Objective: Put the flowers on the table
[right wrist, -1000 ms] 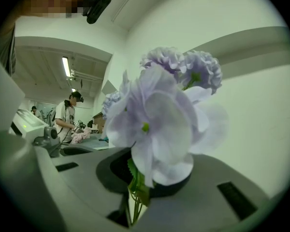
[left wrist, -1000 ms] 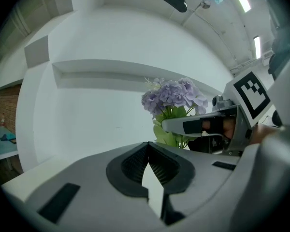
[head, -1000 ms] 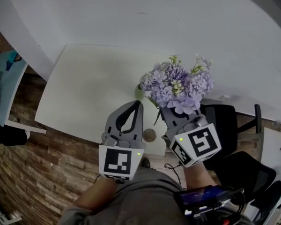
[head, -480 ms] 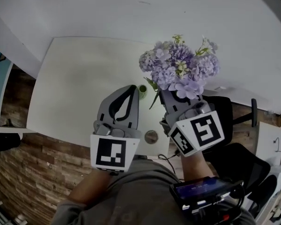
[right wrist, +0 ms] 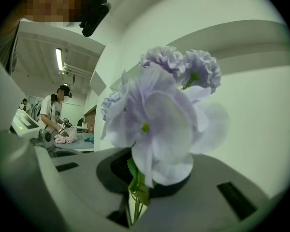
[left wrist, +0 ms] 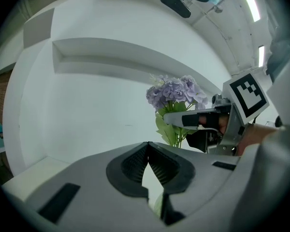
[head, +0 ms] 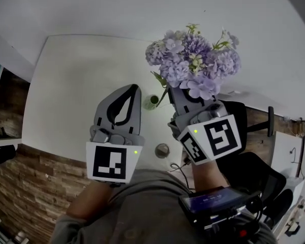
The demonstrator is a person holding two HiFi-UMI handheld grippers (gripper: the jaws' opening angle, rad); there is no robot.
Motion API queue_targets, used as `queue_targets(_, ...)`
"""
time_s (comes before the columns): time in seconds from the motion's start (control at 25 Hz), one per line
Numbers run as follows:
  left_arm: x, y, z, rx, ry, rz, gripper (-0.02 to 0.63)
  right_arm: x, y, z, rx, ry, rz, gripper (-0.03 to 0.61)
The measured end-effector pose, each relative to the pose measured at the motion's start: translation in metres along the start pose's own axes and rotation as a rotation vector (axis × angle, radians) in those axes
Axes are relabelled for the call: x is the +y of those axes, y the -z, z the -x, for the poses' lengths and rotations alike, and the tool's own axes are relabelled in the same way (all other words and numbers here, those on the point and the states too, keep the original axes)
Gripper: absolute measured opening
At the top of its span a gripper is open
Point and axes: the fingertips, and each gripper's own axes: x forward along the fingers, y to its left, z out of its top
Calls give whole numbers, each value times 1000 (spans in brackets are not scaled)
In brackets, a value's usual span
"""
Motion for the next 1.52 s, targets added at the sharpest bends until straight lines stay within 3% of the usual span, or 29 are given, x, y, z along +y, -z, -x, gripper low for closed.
queue_targets(0.64,10,-10,-3,16,-26,6,9,-6,9,-1,10,-10,-10,44)
queue_targets(1.0,4,23,2,56,-7,14,9,2,49,12,36,-9,-43,46)
queue_targets(1.52,1,18,-8,84,21,9,9,2,52,12,23,-28,-44,49)
